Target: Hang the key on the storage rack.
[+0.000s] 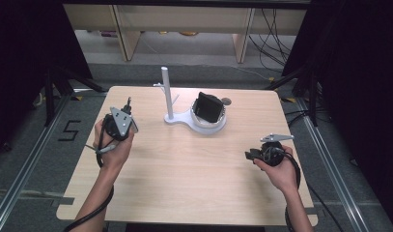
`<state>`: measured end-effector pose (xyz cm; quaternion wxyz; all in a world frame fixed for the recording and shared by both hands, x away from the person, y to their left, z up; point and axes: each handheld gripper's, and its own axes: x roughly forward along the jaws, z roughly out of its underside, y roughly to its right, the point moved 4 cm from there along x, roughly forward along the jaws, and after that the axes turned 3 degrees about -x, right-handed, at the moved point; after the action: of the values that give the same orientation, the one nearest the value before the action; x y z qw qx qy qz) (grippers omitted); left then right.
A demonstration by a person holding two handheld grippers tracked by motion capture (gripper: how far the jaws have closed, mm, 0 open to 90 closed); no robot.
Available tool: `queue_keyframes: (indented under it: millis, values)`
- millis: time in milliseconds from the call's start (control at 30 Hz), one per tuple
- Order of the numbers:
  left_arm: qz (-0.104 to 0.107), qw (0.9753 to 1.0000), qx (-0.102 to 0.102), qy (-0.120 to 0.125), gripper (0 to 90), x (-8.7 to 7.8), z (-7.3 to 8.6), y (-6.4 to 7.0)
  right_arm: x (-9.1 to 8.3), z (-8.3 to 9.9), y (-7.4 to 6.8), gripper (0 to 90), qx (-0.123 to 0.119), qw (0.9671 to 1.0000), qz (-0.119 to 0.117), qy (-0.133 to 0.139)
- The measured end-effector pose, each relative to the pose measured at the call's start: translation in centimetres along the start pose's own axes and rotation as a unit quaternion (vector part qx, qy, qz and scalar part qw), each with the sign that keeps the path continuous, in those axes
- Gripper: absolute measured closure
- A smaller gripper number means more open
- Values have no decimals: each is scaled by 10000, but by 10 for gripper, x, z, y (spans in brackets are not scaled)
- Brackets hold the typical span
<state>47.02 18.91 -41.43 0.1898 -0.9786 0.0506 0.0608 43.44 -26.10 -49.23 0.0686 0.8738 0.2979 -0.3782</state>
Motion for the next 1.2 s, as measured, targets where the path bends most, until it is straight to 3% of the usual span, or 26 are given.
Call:
queue_keyframes:
  millis: [533, 633, 1200]
  values:
    - [34, 9998, 64, 179, 850, 5, -14, 6, 0, 0, -1, 689, -8, 10000, 0, 14]
    - [38, 9998, 72, 197, 850, 7, -15, 7, 0, 0, -1, 689, -4, 9999, 100, 31]
    - [55, 9994, 151, 315, 850, 15, -28, 11, 1, 0, 0, 689, -43, 10000, -13, 37]
